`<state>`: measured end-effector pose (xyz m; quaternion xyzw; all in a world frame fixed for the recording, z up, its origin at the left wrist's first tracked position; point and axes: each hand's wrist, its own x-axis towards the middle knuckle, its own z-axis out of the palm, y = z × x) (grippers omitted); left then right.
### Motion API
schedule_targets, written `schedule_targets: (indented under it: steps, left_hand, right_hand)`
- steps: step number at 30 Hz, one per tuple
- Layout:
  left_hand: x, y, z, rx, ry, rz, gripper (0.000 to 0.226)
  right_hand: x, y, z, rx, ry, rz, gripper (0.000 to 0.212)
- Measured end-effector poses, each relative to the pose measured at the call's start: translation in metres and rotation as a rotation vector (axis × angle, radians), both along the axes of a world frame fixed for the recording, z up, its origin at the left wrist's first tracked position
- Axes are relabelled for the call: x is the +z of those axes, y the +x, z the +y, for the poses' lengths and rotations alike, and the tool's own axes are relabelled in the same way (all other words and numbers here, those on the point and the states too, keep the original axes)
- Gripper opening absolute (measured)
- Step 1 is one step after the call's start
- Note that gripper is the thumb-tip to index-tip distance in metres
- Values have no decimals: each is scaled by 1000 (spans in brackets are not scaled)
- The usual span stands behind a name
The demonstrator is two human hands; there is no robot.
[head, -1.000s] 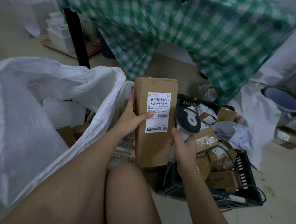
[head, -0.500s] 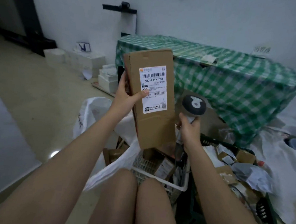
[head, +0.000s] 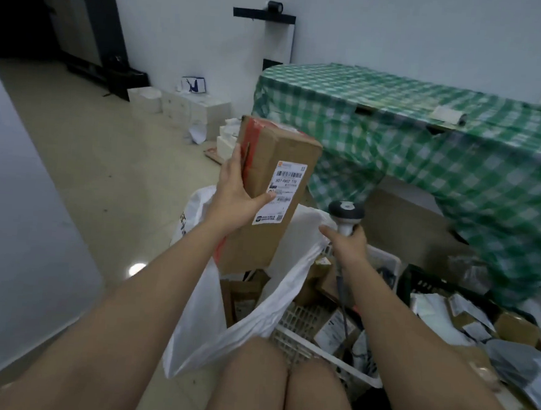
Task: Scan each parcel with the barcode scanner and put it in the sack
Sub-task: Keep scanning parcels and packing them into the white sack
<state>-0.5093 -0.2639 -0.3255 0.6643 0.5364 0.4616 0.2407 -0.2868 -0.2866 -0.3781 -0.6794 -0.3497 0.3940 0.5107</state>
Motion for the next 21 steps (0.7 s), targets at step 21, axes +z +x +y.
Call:
schedule_targets:
  steps: [21]
  left_hand:
    - [-130, 6, 65, -84, -405, 646, 56]
  right_hand:
    - [-38, 4, 68, -19, 157, -3, 58]
